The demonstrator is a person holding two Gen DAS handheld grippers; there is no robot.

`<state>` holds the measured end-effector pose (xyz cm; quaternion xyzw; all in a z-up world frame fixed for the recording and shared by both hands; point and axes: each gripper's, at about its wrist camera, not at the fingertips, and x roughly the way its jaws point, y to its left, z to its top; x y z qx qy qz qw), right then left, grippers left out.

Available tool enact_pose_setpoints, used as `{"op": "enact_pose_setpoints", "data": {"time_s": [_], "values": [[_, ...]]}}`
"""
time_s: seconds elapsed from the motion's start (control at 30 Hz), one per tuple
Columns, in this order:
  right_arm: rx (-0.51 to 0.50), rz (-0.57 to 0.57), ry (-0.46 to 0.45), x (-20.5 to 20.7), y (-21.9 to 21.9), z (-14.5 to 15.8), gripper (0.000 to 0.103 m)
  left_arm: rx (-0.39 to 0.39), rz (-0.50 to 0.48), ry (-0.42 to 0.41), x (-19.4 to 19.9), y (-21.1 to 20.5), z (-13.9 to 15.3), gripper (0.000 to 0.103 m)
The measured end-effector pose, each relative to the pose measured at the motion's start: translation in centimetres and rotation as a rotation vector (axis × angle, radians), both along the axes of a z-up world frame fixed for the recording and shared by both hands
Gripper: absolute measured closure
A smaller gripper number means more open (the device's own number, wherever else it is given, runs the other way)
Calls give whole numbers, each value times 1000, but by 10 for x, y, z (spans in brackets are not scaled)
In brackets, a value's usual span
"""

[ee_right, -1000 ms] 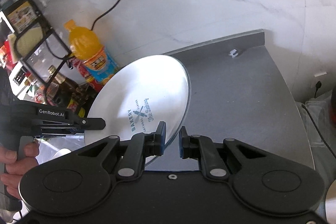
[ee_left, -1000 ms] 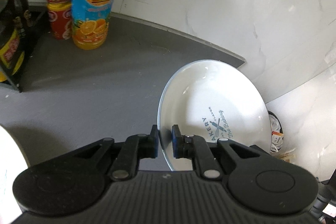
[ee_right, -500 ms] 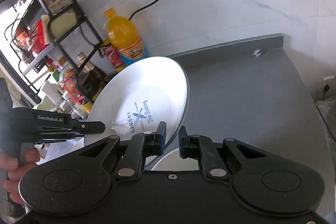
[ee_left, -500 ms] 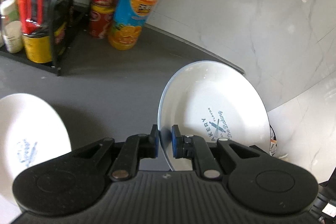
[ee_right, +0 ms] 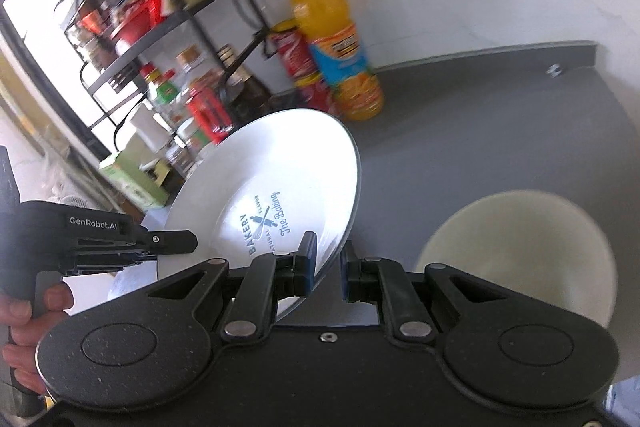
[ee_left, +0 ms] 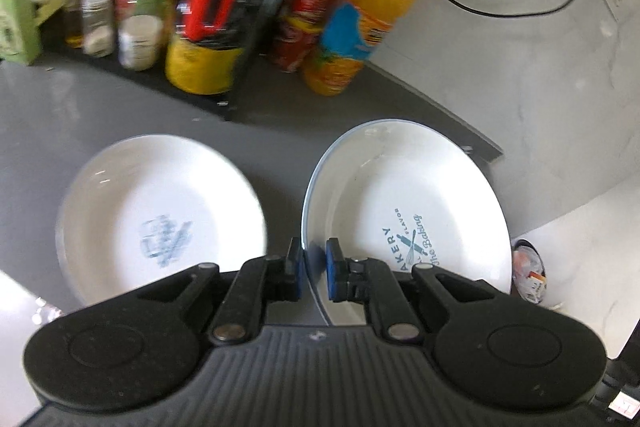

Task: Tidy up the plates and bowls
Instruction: 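Lift the 'BAKERY' plate with both grippers and carry it over the 'Sweet' plate, then lower the 'BAKERY' plate onto the 'Sweet' plate and open the right gripper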

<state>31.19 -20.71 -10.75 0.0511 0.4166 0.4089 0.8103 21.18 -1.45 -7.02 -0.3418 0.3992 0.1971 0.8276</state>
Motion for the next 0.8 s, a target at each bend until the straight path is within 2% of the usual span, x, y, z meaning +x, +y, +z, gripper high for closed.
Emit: {"op": "enact_pose_setpoints", "data": {"time_s": [0.27,0.8], "values": [[-28,55,16,-23,33,-8,91,-13,62,26,-47,24,-7,94],[-112,96,69,-31,88,-41,91,-71,96,95,-75,72,-50,94]]}}
